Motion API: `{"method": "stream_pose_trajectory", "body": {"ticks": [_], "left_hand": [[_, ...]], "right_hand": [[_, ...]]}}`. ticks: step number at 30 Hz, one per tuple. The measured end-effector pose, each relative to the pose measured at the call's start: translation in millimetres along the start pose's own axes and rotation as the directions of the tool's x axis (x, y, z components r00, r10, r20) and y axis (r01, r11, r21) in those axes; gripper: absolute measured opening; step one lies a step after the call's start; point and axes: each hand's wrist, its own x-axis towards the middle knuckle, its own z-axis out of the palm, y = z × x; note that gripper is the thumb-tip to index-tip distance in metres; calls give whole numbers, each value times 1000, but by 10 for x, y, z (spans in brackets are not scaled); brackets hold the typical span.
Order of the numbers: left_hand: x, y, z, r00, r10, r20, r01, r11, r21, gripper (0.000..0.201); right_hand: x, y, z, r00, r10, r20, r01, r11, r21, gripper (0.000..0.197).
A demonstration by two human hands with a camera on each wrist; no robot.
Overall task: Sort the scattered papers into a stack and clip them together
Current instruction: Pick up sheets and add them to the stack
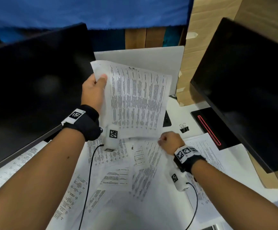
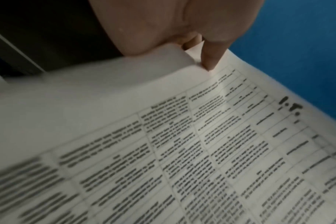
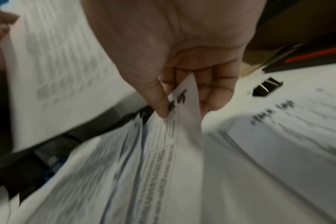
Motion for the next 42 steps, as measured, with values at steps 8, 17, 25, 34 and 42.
{"method": "stream_pose_trajectory", "body": {"ticks": [8, 17, 25, 34, 42], "left_hand": [[-153, -106, -45, 976, -146, 162, 153, 988, -31, 24], [-288, -227, 79, 968, -144, 207, 134, 989, 65, 18], [-186, -62, 169, 979, -65, 191, 61, 998, 30, 23], [-116, 75, -9, 995, 3, 100, -7, 999, 33, 21], [-12, 111, -261, 996, 86, -33, -81, 988, 130, 34]], "right_hand": [[6, -241, -856, 924, -134, -357, 234, 938, 254, 13], [-247, -695, -1498, 721, -216, -659, 474, 846, 242, 15], [-427, -993, -1692, 634, -362, -683, 696, 652, 300, 13], [-323, -1086, -1571, 679, -406, -612, 718, 540, 438, 15], [-132, -1124, -1167, 844, -224, -487, 530, 488, 694, 19]]}}
